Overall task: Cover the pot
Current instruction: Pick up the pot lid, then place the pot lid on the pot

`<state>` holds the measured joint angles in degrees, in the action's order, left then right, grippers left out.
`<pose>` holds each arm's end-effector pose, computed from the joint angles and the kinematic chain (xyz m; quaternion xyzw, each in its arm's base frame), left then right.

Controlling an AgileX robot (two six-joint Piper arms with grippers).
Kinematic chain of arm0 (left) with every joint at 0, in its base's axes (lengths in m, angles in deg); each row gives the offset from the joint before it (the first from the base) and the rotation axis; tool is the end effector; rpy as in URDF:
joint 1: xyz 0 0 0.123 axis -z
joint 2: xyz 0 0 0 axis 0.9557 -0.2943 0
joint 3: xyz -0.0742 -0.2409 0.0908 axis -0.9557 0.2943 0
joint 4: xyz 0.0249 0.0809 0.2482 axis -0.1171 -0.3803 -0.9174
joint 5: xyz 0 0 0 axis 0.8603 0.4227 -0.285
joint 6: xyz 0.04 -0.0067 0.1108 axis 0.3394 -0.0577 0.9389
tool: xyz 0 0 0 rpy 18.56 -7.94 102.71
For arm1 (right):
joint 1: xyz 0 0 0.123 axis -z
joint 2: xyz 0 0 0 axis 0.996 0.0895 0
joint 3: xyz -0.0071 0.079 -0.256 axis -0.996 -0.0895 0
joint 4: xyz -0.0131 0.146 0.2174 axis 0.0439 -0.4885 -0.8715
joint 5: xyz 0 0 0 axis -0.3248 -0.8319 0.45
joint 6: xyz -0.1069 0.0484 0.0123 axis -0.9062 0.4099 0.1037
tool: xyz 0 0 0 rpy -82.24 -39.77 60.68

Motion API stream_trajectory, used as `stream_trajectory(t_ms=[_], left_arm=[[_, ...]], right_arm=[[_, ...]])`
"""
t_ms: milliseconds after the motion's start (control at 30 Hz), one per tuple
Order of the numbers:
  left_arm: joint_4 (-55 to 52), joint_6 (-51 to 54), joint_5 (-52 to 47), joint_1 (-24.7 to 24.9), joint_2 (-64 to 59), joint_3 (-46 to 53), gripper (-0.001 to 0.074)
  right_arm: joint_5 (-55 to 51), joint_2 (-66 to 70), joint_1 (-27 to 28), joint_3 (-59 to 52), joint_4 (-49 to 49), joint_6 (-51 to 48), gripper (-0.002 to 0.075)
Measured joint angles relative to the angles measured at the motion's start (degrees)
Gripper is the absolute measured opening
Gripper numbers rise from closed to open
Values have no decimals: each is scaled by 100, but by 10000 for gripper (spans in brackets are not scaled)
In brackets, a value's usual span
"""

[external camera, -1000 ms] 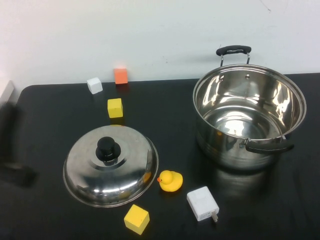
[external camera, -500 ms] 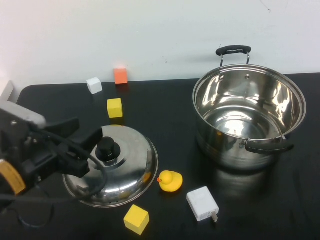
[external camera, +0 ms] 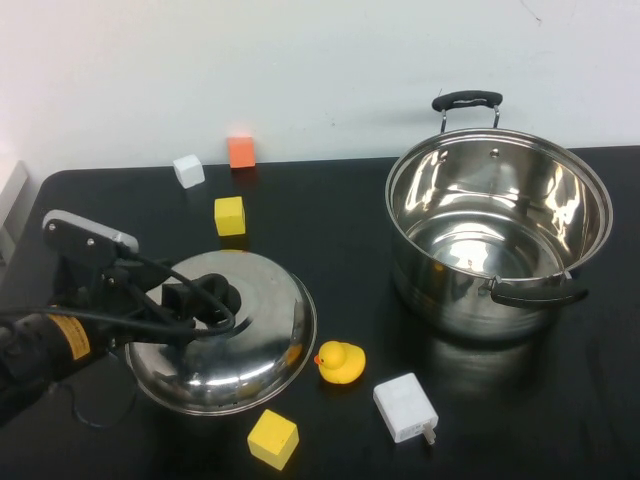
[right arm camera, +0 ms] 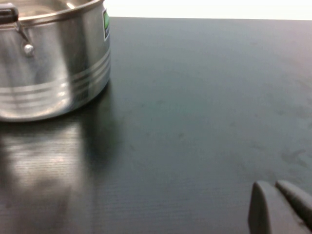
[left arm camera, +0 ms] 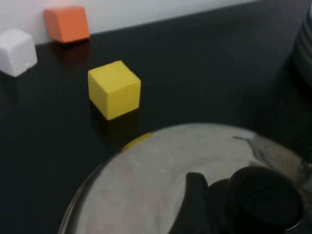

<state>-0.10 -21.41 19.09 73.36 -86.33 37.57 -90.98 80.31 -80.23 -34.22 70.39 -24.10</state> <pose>0.3268 -0.0651 0.1372 0.1812 0.7827 -0.2137 0.5557 0.1061 -0.0113 0.1698 0.0071 0.7954 -0.0582 0.6033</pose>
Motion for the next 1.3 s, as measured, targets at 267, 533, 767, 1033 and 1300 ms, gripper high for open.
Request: stream_trajectory(t_ms=[267, 533, 767, 1033, 1300], left_arm=[[455, 359, -116, 473, -537, -191, 478], [1838, 1442, 110, 827, -1006, -225, 393], [1743, 884, 455, 839, -1006, -236, 326], [792, 297, 55, 845, 155, -590, 326], [-1461, -1628, -1091, 1613, 502, -2823, 326]], right_arm=[[0, 0, 0, 0, 0, 0, -2], [0, 0, 0, 0, 0, 0, -2], [0, 0, 0, 0, 0, 0, -2], [0, 0, 0, 0, 0, 0, -2], [0, 0, 0, 0, 0, 0, -2]])
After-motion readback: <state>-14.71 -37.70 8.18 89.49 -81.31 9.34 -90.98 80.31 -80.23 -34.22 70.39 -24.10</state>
